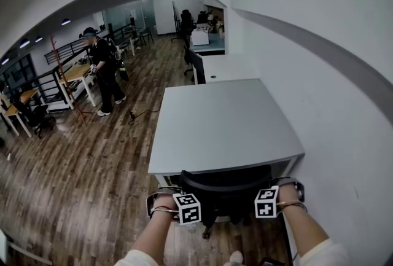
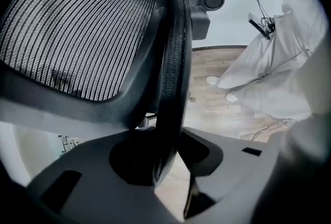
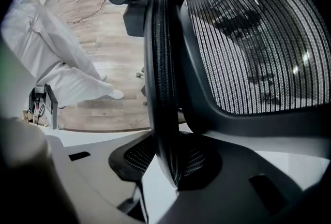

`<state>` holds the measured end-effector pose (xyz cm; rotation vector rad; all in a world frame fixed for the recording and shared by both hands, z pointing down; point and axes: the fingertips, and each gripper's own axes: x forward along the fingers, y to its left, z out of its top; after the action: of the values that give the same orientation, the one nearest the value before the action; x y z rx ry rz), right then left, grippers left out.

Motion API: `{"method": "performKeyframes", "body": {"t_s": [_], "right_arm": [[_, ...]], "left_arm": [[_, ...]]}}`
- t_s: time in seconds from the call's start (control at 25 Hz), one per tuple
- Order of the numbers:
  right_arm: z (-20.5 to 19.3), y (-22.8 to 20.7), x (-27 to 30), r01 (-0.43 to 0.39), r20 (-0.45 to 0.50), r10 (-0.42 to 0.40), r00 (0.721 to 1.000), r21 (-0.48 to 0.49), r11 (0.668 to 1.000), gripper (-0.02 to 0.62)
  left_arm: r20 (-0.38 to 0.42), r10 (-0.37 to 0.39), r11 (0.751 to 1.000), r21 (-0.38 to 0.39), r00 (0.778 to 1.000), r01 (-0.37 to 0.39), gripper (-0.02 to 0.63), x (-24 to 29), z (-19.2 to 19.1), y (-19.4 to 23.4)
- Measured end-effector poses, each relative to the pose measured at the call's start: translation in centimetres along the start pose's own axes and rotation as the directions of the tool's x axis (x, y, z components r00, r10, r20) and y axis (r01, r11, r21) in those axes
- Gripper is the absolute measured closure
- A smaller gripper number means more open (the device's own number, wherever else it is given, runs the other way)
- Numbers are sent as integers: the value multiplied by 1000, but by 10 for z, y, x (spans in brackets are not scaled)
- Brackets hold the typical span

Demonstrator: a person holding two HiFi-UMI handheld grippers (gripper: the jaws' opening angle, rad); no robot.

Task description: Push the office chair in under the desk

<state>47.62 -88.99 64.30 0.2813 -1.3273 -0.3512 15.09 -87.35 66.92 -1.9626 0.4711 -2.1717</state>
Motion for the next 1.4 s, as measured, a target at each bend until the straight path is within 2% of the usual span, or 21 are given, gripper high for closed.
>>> {"method": "performKeyframes", "body": {"t_s": [0.4,1.4], "right_arm": [[1,-34,14,4,20,-4,1000,-31,1000,465],[3,-90,40,35,39,-32,999,-68,997,465]], "left_arm": [[-12,-22,999,-24,1000,22,480,8,2,25],[-29,-6,998,-67,1000,4,480,25,7,72]]}}
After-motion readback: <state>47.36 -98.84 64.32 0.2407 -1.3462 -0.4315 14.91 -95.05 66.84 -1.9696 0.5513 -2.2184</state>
